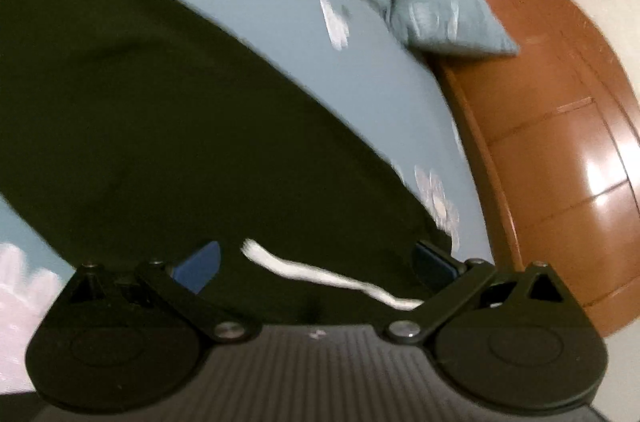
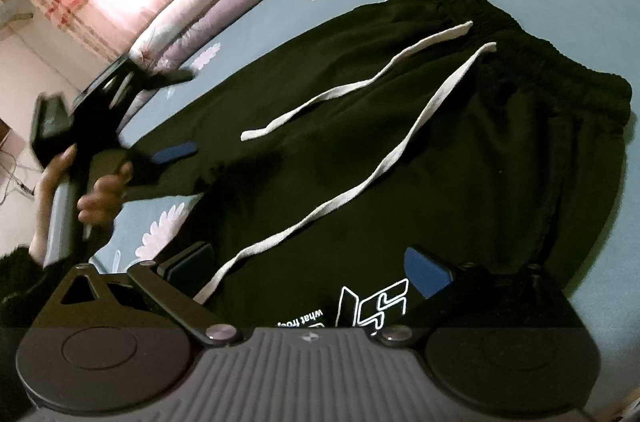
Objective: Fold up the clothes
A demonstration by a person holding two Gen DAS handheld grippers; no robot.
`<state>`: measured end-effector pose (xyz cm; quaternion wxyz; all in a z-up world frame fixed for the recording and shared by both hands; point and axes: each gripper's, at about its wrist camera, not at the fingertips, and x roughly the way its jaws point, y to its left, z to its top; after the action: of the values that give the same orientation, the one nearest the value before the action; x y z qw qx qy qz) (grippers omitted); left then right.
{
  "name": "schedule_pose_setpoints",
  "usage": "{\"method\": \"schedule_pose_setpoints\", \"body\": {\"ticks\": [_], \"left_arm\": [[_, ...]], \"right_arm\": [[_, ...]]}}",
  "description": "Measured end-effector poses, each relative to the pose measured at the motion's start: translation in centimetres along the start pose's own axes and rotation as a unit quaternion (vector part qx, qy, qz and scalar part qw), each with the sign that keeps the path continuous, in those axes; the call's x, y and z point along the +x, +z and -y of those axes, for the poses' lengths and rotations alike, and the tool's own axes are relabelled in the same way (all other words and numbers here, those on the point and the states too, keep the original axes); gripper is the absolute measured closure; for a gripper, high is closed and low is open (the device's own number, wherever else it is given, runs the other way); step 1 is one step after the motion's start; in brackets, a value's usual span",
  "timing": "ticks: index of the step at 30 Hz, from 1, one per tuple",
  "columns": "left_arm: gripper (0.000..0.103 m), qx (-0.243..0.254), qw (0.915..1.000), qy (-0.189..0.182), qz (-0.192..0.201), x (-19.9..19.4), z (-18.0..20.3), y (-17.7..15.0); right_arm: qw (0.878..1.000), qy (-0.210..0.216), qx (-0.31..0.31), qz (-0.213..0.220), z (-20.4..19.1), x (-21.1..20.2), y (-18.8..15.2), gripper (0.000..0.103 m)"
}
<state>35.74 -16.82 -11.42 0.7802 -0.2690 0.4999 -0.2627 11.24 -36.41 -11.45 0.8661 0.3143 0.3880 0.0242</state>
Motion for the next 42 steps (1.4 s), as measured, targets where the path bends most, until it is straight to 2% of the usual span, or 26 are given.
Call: {"method": "schedule_pose_setpoints", "body": {"ticks": [4, 7, 10, 13, 15, 18, 21, 22, 24, 26, 30, 31, 32, 34, 36, 39, 42], "left_arm": [[0.002, 0.002, 0.9966, 0.009, -0.082, 1.6, -1.2, -1.7], [0.002, 0.025, 0.9962, 0.003, -0.083, -0.8, -2.5, -2.8], [0.002, 0.012, 0.995, 0.07, -0.07, -2.3, -3.0, -2.0], [0.002, 0.011, 0.9976, 0.054, -0.043, -3.9, -2.5, -0.9], [0.002, 0.014, 0.9991, 0.025, -0.031, -4.0, -1.5, -0.6], [0.002, 0.02, 0.9985, 0.007, -0.051, -2.3, -0.4, -1.2], [0.002, 0.003, 0.9975, 0.007, -0.07, -0.9, -0.7, -2.0], [0.002, -0.011, 0.997, -0.003, -0.077, -0.6, -1.3, -2.0], [0.004, -0.03, 0.9964, 0.008, -0.079, -0.6, -2.3, -2.0], [0.005, -0.04, 0.9975, 0.021, -0.054, -1.8, -3.6, -2.0], [0.005, -0.036, 0.9943, 0.1, -0.01, -3.0, -3.5, -0.9], [0.005, -0.031, 0.9939, 0.106, -0.006, -3.2, -3.0, -0.7], [0.005, -0.03, 0.9953, 0.091, -0.012, -3.2, -2.7, -0.5], [0.005, -0.026, 0.9985, 0.039, -0.029, -2.5, -1.5, -0.9], [0.005, -0.006, 0.9989, 0.011, -0.046, -1.7, 0.0, -1.7], [0.005, 0.001, 0.9974, -0.026, -0.067, -0.1, 1.6, -2.8], [0.005, 0.011, 0.9939, -0.086, -0.068, 0.1, 2.6, -3.7]], "right_arm": [[1.0, 0.002, 0.006, 0.002, 0.3, -0.2, 0.1, 0.0], [1.0, 0.003, 0.012, 0.004, 0.6, -0.4, 0.2, 0.0], [1.0, 0.005, 0.015, 0.004, 0.7, -0.4, 0.3, 0.0], [1.0, 0.004, 0.01, 0.002, 0.5, -0.2, 0.2, 0.0], [1.0, 0.001, 0.005, 0.0, 0.3, 0.0, 0.2, 0.0], [1.0, -0.004, 0.002, -0.006, 0.2, 0.4, 0.1, 0.0], [1.0, -0.006, 0.004, -0.007, 0.2, 0.5, 0.2, 0.0], [1.0, -0.005, 0.005, -0.007, 0.2, 0.5, 0.2, 0.0], [1.0, -0.004, 0.006, -0.006, 0.2, 0.5, 0.2, 0.0], [1.0, -0.003, 0.005, -0.007, 0.3, 0.5, 0.3, 0.0], [1.0, -0.003, 0.006, -0.006, 0.3, 0.6, 0.4, 0.0], [1.0, -0.003, 0.007, -0.005, 0.2, 0.6, 0.5, 0.0], [1.0, -0.002, 0.007, -0.005, 0.1, 0.7, 0.5, 0.0], [1.0, -0.002, 0.002, -0.007, 0.0, 0.8, 0.5, 0.0], [1.0, -0.004, -0.001, -0.009, -0.1, 1.0, 0.4, 0.0], [1.0, -0.006, -0.002, -0.012, -0.1, 1.0, 0.4, 0.0], [1.0, -0.004, -0.001, -0.01, 0.0, 0.8, 0.4, 0.0]]}}
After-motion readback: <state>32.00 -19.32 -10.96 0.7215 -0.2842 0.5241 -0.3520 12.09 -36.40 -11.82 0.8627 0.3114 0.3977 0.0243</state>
